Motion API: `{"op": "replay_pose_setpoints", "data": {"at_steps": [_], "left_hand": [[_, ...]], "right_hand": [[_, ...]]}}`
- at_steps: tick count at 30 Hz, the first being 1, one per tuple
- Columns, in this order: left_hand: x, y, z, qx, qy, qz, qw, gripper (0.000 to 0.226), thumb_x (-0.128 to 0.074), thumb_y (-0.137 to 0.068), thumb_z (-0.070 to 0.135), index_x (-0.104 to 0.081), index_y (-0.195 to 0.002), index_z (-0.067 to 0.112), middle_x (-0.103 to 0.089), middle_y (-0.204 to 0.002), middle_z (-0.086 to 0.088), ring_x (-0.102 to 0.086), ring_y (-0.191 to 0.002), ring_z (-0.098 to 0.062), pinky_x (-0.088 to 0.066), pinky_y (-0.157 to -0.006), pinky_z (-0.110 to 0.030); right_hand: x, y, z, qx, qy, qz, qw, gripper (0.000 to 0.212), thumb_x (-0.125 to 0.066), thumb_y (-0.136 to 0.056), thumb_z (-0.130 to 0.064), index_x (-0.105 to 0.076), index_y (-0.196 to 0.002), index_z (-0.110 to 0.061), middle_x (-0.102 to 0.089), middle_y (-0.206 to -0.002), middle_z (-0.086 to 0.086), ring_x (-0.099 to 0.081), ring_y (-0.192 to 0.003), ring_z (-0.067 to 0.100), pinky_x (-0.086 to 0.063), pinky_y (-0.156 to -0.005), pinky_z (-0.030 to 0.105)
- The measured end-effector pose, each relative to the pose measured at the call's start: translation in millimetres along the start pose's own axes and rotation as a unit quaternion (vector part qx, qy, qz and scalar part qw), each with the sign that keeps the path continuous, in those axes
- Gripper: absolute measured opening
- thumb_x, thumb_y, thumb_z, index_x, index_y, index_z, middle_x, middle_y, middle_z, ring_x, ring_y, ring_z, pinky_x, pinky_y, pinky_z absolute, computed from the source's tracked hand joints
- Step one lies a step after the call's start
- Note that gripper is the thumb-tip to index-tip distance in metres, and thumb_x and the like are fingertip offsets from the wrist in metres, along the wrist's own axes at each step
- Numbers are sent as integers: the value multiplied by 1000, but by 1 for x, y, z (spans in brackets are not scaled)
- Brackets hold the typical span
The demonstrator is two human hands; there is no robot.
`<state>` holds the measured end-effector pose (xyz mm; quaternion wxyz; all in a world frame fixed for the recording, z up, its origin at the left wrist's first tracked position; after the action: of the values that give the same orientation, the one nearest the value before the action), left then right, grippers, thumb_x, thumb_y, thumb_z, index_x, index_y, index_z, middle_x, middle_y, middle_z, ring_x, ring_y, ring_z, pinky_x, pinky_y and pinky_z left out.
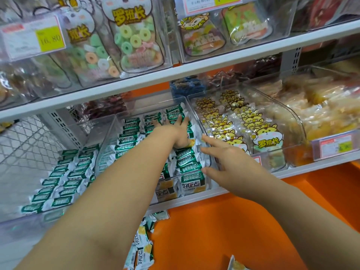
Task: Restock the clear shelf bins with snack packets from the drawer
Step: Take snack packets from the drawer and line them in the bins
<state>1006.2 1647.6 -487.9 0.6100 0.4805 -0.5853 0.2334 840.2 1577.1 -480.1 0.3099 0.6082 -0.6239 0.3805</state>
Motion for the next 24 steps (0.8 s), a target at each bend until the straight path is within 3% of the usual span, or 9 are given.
{"op": "replay_pose_setpoints", "data": {"at_steps": [3, 6, 9, 12, 15, 17, 20, 22, 24], "left_hand": [[3, 10, 0, -17, 72, 79, 994, 92, -52, -90, 53, 12, -151, 29, 13, -159, 5, -7, -145, -39, -4, -110, -67], [9, 23, -6, -8, 15, 150, 989, 69, -55, -92, 44, -24, -150, 23, -22, -157, -5, -26, -141, -32, -19, -109, -61], [11, 30, -6, -10, -48, 211, 976, 38, -52, -96, 33, -53, -131, 18, -61, -122, -10, -58, -111, -28, -33, -105, -49], [8, 27, -4, 7, -77, 225, 971, 26, -55, -96, 19, -62, -120, 18, -62, -92, -6, -59, -84, -26, -37, -100, -46], [9, 21, -4, 28, -89, 216, 972, 19, -57, -94, 16, -65, -110, 19, -41, -67, 2, -46, -67, -22, -37, -99, -50], [11, 21, -5, 31, -79, 199, 976, 19, -56, -95, 19, -65, -111, 20, -49, -74, 1, -51, -72, -23, -36, -102, -55], [15, 43, -1, 12, -39, 215, 976, 31, -51, -97, 32, -58, -126, 24, -62, -119, -2, -59, -106, -25, -25, -109, -55], [14, 77, 4, -26, 27, 304, 952, 33, -49, -97, 34, -56, -128, 26, -57, -131, 2, -55, -117, -21, -23, -110, -47], [6, 127, 6, -88, 114, 443, 885, 26, -51, -94, 27, -63, -117, 25, -65, -118, 7, -60, -107, -15, -31, -103, -37]], "right_hand": [[1, 1, -1, 5, -5, -1, 1000, 56, -55, -95, -33, -36, -147, -23, -6, -157, -22, -19, -143, 5, -28, -110, 25], [0, 1, -1, 9, -4, -1, 1000, 56, -54, -96, -33, -35, -147, -23, -4, -157, -22, -19, -143, 4, -28, -109, 24], [1, 0, -1, 8, 4, -1, 1000, 55, -54, -96, -33, -35, -147, -24, -4, -157, -22, -20, -143, 5, -30, -109, 27], [1, -1, -1, 6, 2, 4, 1000, 55, -54, -95, -34, -36, -147, -24, -5, -157, -22, -20, -143, 5, -31, -110, 29], [0, 0, -2, 7, 8, 6, 1000, 55, -54, -95, -34, -36, -147, -24, -5, -158, -21, -25, -141, 6, -33, -106, 27], [0, 1, -3, 9, 5, 8, 1000, 56, -55, -95, -34, -36, -146, -23, -6, -158, -21, -25, -141, 6, -33, -106, 27], [0, 2, -2, 14, 9, 31, 999, 53, -55, -95, -31, -39, -145, -22, -12, -158, -16, -22, -143, 9, -26, -111, 27], [1, 6, -6, 33, 37, 87, 995, 45, -56, -95, -26, -49, -139, -20, -31, -154, -8, -31, -138, 16, -25, -111, 28], [2, 13, -18, 84, 51, 162, 982, 31, -58, -91, -19, -64, -121, -15, -59, -130, 2, -52, -118, 24, -38, -100, 34]]}}
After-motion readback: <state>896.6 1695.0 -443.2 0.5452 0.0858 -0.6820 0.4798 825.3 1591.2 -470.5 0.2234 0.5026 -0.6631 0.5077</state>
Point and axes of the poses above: each hand's wrist, its own y-axis away from the middle knuckle, its own x-axis out of the back of the hand, z = x × y, the point moved 6 cm from there along -y, towards the middle knuckle
